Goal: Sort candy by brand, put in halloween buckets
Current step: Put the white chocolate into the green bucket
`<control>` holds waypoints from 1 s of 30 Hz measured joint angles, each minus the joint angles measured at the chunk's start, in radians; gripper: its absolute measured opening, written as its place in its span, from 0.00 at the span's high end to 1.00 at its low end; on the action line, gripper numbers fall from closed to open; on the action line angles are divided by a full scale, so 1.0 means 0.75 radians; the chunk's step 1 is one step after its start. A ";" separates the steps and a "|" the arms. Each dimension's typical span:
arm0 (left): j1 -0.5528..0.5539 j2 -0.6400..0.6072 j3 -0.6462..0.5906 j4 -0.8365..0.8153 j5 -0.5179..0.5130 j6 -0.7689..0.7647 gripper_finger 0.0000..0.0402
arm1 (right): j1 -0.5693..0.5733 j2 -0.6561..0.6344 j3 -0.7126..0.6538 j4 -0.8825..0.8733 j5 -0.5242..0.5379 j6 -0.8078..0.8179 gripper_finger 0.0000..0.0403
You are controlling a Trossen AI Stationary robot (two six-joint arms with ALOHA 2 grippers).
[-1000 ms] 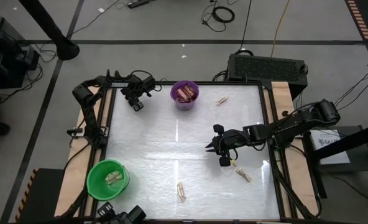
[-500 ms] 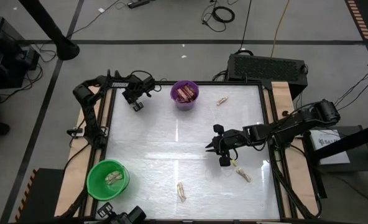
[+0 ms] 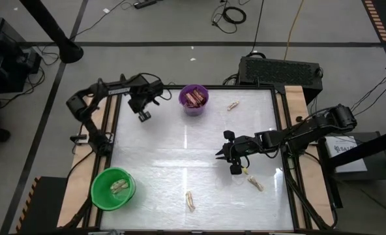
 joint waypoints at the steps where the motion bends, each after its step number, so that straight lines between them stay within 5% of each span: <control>1: -0.030 -0.029 0.012 -0.051 0.049 0.000 0.99 | 0.001 0.000 0.000 0.000 0.000 0.002 0.85; 9: -0.357 -0.315 0.068 -0.307 0.443 -0.131 0.99 | 0.001 0.000 0.000 -0.001 0.000 0.015 0.85; 18: -0.882 -0.624 0.072 -0.418 0.819 -0.843 1.00 | 0.001 0.000 0.000 0.001 0.000 0.051 0.85; 30: -1.555 -0.681 0.071 -0.442 1.006 -1.574 1.00 | 0.003 0.000 0.000 0.010 0.000 0.091 0.85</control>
